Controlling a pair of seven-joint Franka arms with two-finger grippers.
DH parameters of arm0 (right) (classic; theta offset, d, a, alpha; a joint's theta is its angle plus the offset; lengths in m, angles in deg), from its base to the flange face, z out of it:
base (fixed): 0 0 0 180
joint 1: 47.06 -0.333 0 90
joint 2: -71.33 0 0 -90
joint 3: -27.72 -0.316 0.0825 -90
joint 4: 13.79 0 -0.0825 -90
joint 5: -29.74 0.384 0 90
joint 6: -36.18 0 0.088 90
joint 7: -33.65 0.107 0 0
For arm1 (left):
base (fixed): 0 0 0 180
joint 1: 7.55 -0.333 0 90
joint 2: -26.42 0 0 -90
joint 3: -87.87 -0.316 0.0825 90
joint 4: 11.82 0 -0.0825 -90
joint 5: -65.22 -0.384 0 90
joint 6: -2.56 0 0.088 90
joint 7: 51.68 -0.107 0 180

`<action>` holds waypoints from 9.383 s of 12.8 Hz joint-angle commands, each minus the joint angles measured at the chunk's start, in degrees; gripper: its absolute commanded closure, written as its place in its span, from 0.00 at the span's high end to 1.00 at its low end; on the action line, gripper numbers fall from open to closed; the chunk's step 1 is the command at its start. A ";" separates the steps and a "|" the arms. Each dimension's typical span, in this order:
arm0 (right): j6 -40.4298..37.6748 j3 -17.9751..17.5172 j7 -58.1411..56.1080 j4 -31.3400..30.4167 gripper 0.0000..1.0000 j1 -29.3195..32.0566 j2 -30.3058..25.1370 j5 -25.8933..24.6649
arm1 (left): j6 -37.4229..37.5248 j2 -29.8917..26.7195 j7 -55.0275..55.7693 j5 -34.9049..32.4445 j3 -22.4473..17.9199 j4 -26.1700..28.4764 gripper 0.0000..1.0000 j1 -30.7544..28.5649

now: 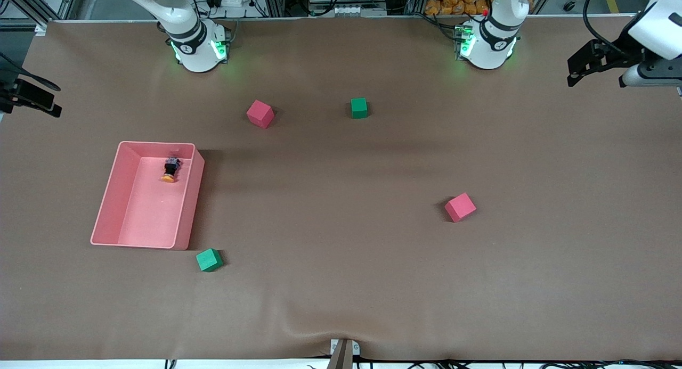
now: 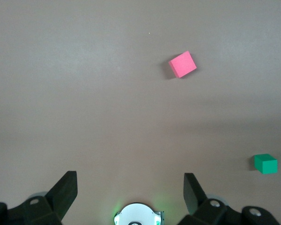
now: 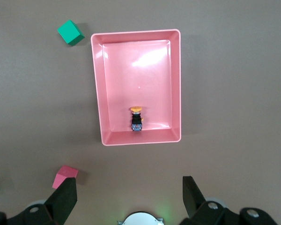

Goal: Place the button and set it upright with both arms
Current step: 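Reach the right gripper down into the pink tray toward the button, then grasp the yellow-capped button in the tray with the right gripper, then lift the button out of the tray and carry it to mid-table, then set the button down upright, release it while the left gripper approaches, then grasp the upright button with the left gripper while the right gripper withdraws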

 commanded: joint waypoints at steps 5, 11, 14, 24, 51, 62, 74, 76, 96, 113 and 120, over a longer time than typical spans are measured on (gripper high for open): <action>2.25 0.03 -0.37 0.60 1.00 -1.16 0.33 2.70 | 1.41 0.15 -1.26 -0.08 0.40 -0.31 1.00 -0.37; 2.60 0.11 -0.63 0.69 1.00 -1.77 9.02 2.08 | 2.39 -0.29 -0.21 0.45 0.49 0.48 1.00 -0.37; 2.42 0.29 -0.54 0.95 1.00 -0.28 14.11 2.44 | 2.39 -0.38 -0.21 0.54 0.49 0.92 1.00 -0.37; 29.62 0.29 -0.54 -28.97 1.00 5.08 11.15 4.10 | 2.13 -0.11 -0.12 0.54 0.58 1.28 1.00 -0.28; 65.01 0.29 -8.34 -53.81 0.00 2.80 8.09 3.93 | -2.89 -0.20 0.14 0.36 0.84 0.92 1.00 -0.37; 32.04 -0.59 -5.59 -26.39 0.00 -14.76 4.90 5.59 | -0.17 -0.46 0.14 0.63 0.93 2.06 1.00 -0.29; 39.86 -0.33 40.65 7.68 0.00 -43.15 39.85 6.22 | 0.90 -2.66 0.23 0.71 2.87 7.69 1.00 -0.46; 42.30 -0.06 47.67 11.40 0.00 -46.93 45.31 5.43 | 0.89 -2.57 0.23 0.71 2.95 8.48 1.00 -0.20; 31.43 0.38 36.31 -1.21 1.00 -35.36 25.43 -1.43 | -1.83 15.26 17.43 2.91 10.34 4.79 1.00 7.69; 2.62 -0.06 0.07 -7.15 1.00 -0.63 -5.82 1.03 | -23.87 51.29 26.87 3.36 8.67 -14.46 1.00 29.86; -2.06 0.03 -5.82 -5.91 1.00 -0.71 -6.17 1.03 | -34.78 58.06 20.09 3.26 5.51 -15.24 1.00 31.53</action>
